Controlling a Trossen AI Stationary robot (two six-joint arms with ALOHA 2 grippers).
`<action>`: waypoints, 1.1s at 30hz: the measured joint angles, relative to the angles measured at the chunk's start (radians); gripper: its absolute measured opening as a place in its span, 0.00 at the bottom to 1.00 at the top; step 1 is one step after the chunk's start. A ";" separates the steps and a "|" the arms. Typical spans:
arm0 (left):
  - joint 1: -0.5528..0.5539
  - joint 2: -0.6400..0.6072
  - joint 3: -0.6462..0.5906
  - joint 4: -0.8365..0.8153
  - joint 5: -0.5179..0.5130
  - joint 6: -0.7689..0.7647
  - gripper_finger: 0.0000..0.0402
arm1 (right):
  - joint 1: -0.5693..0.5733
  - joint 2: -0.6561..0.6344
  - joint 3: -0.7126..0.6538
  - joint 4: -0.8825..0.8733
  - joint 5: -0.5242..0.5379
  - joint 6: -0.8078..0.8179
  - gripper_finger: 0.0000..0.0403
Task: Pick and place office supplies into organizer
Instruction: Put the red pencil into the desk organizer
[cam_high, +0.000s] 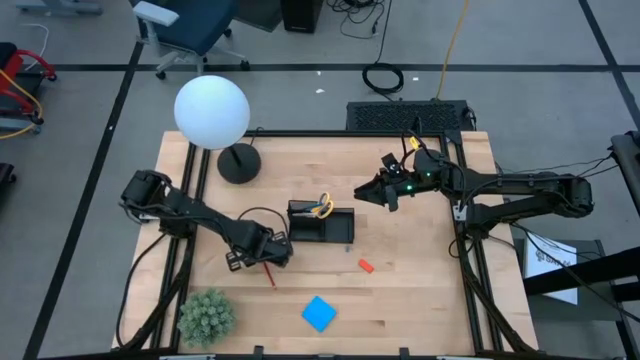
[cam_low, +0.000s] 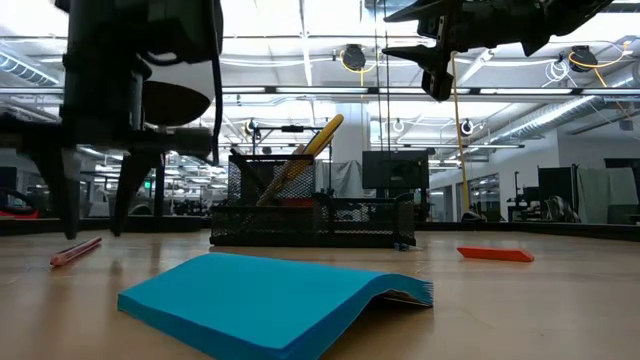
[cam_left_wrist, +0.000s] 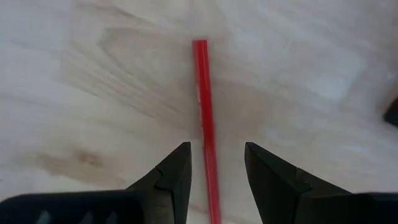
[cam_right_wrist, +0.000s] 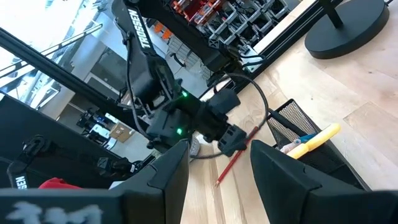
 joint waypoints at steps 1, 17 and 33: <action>0.002 0.009 -0.013 0.034 0.002 0.000 0.36 | 0.000 0.000 0.000 0.000 0.000 0.000 0.40; -0.002 0.027 -0.062 0.104 0.053 0.003 0.36 | 0.000 0.000 0.000 -0.011 0.000 -0.003 0.40; -0.023 0.028 -0.064 0.094 0.057 0.025 0.17 | 0.000 0.000 0.000 -0.014 0.000 -0.003 0.40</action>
